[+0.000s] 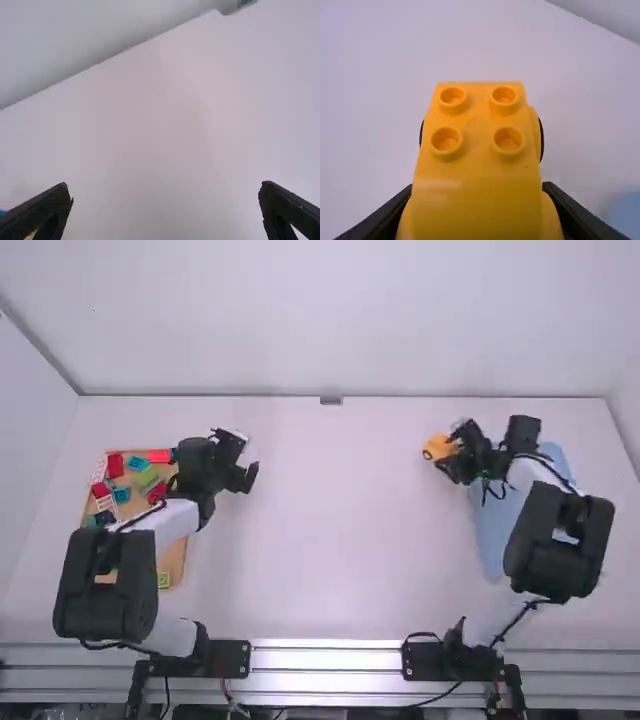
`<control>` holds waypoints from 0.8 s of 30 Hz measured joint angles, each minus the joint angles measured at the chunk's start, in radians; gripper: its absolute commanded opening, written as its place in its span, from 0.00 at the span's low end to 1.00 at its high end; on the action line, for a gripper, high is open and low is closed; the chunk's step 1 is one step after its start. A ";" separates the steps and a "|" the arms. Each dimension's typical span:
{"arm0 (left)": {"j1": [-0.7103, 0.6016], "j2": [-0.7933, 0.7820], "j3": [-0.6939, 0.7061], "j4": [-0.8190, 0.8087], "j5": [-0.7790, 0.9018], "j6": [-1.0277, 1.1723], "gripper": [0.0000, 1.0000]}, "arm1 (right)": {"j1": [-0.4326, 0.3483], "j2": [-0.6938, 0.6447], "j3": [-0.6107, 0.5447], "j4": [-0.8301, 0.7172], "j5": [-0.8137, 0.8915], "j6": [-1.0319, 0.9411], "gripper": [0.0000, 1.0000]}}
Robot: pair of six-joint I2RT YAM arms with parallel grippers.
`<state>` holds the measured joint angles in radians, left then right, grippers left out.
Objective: Assemble lego blocks to make yellow taxi
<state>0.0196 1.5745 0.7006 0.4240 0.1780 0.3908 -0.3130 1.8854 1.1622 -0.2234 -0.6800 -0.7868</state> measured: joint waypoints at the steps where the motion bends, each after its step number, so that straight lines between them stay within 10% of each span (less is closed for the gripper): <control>1: 0.000 0.001 -0.001 0.013 -0.002 -0.002 0.99 | -0.023 0.000 0.000 0.008 0.008 0.022 0.35; 18: 0.004 0.004 -0.035 0.081 -0.095 -0.112 0.99 | -0.262 0.000 -0.026 -0.019 0.256 0.305 0.26; 24: 0.002 0.004 -0.035 0.090 -0.130 -0.145 0.99 | -0.272 -0.046 -0.280 0.244 0.229 0.352 0.36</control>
<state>0.0212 1.5784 0.6655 0.5137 0.0475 0.2462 -0.5854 1.8397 0.8818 0.0208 -0.4515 -0.4347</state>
